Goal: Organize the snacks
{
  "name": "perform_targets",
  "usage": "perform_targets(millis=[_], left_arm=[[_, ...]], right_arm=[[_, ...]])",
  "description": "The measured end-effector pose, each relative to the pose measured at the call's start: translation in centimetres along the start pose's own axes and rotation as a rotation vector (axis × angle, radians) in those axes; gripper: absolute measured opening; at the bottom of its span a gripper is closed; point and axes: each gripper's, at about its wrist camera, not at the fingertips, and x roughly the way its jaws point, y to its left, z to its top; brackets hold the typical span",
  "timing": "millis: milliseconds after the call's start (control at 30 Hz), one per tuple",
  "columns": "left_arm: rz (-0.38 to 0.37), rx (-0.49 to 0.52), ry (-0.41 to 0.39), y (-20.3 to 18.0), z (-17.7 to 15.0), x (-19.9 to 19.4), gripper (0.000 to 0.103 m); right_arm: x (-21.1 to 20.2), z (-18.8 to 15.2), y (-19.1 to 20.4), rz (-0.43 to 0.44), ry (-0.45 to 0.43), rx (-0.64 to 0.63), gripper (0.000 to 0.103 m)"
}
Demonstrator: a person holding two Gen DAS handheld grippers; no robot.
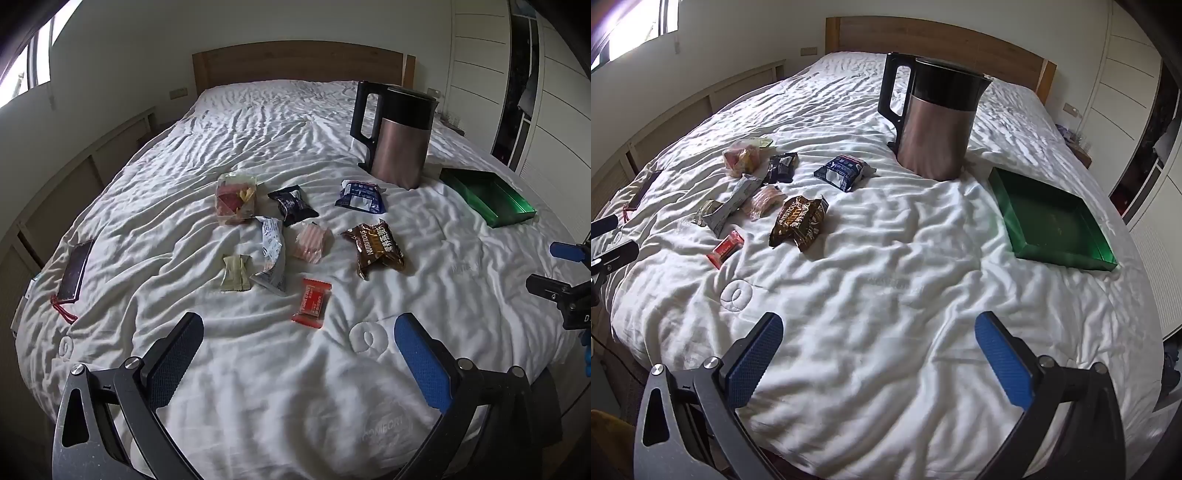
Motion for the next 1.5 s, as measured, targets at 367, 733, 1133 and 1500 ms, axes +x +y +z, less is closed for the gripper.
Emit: perform_targets(millis=[367,733,1133,1500], left_arm=[[-0.002,-0.004,-0.002,-0.16,-0.04,-0.02,0.102],[-0.010,-0.011,0.004,-0.07,-0.01,0.03,0.102],[-0.011,-0.016,0.003,-0.06,-0.63,0.10,0.102],[-0.013,-0.019,0.003,0.39,-0.64,0.20,0.102]], right_arm=[[-0.07,0.10,-0.04,0.007,-0.004,0.005,0.103],[-0.12,0.12,0.05,0.004,-0.004,0.007,0.103],[-0.21,0.09,0.19,0.002,-0.004,0.004,0.103],[-0.46,0.07,0.25,-0.001,-0.005,0.003,0.103]])
